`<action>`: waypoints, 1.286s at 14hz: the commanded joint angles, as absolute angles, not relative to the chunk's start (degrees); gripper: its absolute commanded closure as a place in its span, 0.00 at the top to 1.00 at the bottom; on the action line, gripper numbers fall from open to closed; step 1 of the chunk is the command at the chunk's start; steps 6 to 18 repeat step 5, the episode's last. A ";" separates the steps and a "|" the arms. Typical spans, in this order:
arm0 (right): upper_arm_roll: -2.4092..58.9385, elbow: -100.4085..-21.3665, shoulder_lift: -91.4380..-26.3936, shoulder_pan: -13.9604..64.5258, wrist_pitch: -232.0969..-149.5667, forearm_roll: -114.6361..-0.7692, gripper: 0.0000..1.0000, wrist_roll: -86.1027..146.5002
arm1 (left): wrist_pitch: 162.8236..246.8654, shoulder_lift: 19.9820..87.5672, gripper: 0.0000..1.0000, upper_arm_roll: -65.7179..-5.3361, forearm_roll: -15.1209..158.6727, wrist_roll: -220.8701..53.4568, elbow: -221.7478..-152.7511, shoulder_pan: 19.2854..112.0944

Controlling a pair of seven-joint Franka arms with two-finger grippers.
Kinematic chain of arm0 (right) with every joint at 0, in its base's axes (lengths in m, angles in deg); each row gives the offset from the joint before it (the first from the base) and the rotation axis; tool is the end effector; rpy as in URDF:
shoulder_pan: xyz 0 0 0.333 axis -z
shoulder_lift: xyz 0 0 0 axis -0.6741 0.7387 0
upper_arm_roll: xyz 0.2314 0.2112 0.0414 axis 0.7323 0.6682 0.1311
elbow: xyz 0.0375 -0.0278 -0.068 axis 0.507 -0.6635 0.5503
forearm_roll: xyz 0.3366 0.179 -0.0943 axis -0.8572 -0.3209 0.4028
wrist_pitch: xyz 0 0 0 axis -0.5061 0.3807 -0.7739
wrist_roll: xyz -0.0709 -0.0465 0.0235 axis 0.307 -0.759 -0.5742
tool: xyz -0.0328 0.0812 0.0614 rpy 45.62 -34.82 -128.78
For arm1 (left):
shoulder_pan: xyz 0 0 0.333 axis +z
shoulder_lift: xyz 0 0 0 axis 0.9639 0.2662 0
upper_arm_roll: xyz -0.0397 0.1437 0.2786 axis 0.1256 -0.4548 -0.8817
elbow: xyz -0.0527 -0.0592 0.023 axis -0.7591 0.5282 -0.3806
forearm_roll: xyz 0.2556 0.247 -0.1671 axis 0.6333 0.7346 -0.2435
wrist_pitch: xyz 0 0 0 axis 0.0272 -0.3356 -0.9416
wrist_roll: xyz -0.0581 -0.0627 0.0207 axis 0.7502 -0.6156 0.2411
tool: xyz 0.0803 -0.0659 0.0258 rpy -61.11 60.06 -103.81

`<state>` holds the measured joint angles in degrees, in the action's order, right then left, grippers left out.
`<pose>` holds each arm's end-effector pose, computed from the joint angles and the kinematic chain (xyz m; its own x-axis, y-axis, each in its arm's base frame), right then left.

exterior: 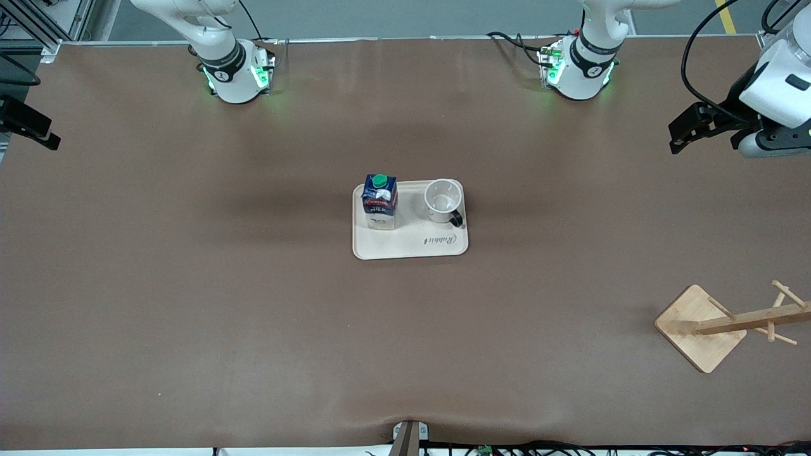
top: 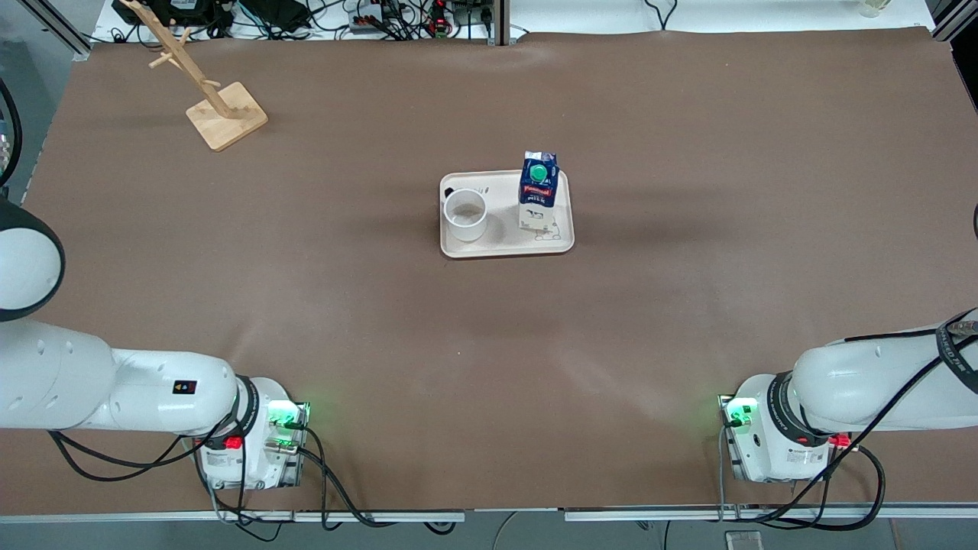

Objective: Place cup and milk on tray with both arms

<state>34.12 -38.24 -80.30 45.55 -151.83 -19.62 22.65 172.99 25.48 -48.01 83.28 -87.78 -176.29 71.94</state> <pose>0.5371 -0.0286 0.6947 0.9948 -0.0968 -0.0326 -0.0962 -0.9951 0.0209 0.5261 -0.0739 0.6538 0.9991 0.0412 -0.0061 0.0409 -0.9979 -0.0503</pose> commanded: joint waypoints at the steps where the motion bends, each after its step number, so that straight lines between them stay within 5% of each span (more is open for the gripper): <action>1: 34.68 -38.24 -80.54 46.25 -151.59 -18.92 1.00 23.50 | 171.18 25.52 1.00 -47.96 82.17 -87.01 -175.16 72.10; 18: 34.68 -38.33 -80.36 46.16 -151.85 -19.36 1.00 23.93 | 170.74 25.43 1.00 -47.96 82.17 -87.01 -175.16 72.19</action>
